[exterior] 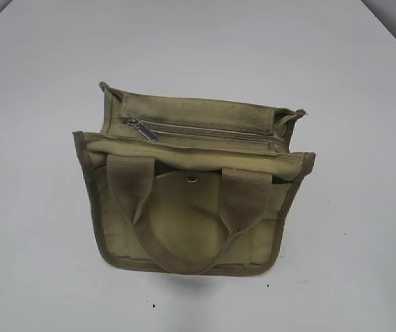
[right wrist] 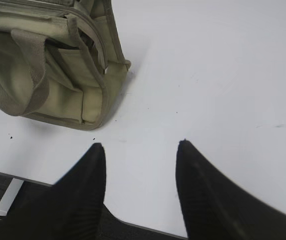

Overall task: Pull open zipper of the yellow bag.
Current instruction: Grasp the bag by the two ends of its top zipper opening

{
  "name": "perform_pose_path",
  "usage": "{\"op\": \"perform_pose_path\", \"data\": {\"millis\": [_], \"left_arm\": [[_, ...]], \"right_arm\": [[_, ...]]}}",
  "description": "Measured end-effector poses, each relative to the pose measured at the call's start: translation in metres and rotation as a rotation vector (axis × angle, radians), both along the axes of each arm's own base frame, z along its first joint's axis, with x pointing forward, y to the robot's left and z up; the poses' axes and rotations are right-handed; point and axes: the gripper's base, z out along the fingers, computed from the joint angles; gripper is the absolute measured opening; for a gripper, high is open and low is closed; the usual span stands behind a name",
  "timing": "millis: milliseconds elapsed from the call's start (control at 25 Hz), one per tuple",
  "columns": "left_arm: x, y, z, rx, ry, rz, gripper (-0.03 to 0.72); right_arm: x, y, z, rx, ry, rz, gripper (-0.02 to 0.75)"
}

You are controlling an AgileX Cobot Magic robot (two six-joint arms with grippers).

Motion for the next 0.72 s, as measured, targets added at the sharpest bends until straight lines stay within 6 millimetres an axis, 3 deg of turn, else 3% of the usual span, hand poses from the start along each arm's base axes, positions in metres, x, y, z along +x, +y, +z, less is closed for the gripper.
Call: {"op": "perform_pose_path", "data": {"millis": [200, 360, 480, 720], "left_arm": [[0.0, -0.004, 0.002, -0.039, -0.009, -0.026, 0.264], [0.017, -0.014, 0.025, -0.192, -0.094, -0.087, 0.24], [0.048, -0.022, 0.04, -0.341, -0.073, -0.104, 0.243], [0.134, -0.046, 0.048, -0.564, 0.185, -0.21, 0.244]], "right_arm": [[0.0, 0.0, 0.0, 0.0, -0.001, 0.0, 0.362], [0.009, 0.001, 0.001, -0.004, 0.055, -0.001, 0.362], [0.031, 0.002, 0.008, -0.007, 0.103, -0.012, 0.362], [0.085, 0.009, 0.024, 0.002, 0.039, 0.006, 0.362]]}}
